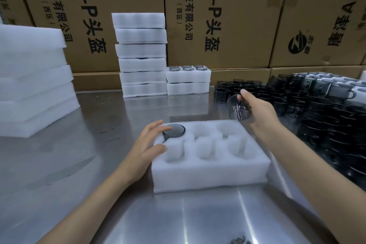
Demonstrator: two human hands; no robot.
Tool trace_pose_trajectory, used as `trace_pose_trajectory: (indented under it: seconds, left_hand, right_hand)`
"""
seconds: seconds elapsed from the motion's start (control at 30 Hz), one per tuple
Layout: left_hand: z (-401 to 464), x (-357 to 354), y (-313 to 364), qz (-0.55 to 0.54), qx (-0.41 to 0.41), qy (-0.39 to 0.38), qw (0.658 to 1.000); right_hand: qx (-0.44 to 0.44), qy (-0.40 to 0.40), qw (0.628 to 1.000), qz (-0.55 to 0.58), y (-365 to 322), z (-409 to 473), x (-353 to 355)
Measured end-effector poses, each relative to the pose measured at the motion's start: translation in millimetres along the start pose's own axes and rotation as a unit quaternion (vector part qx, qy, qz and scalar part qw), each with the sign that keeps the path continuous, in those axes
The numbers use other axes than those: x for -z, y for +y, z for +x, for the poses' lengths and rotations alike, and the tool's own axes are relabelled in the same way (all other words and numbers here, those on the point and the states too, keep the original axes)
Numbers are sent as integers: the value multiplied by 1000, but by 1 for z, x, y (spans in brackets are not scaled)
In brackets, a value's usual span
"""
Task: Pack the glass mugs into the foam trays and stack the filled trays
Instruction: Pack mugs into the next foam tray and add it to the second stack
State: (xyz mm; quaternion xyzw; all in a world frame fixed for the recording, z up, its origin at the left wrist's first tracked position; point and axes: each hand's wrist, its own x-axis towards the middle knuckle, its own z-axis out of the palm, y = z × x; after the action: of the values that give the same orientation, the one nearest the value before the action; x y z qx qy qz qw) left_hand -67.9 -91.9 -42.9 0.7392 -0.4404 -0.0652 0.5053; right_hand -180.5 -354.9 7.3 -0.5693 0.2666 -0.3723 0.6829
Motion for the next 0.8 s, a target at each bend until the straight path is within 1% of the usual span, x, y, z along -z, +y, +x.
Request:
trace_pose_trajectory:
  seconds: [0.07, 0.1, 0.13, 0.2, 0.27, 0.37, 0.5, 0.6, 0.67, 0.73, 0.8]
  left_hand:
    - [0, 0, 1, -2, 2, 0, 1000]
    - [-1, 0, 1, -3, 3, -1, 1000]
    - [-1, 0, 1, -4, 4, -1, 1000]
    - [-1, 0, 1, -6, 5, -1, 1000]
    - [-1, 0, 1, -10, 7, -1, 1000]
    - [0, 0, 1, -11, 7, -3, 1000]
    - [1, 0, 0, -8, 6, -4, 1000]
    - [1, 0, 0, -5, 5, -4, 1000]
    - [1, -1, 0, -6, 5, -4, 1000]
    - [0, -1, 0, -7, 4, -5, 1000]
    - [0, -1, 0, -11, 5, -5, 1000]
  right_hand:
    - [-12, -51, 995, 88, -11, -12, -5]
    - [-3, -66, 993, 93, -14, -17, -8]
    - [19, -78, 994, 74, -16, -21, -10]
    - [76, -110, 991, 14, -15, -28, -15]
    - [134, -140, 978, -81, -10, -36, -22]
    - [247, -152, 930, -226, -1, -43, -35]
    - [315, -171, 867, -347, 8, -52, -46]
    - [338, -191, 819, -423, 13, -58, -47]
    - [335, -208, 796, -460, 13, -61, -49]
    - [323, -217, 791, -471, 13, -61, -49]
    - [314, -231, 796, -462, 13, -59, -48]
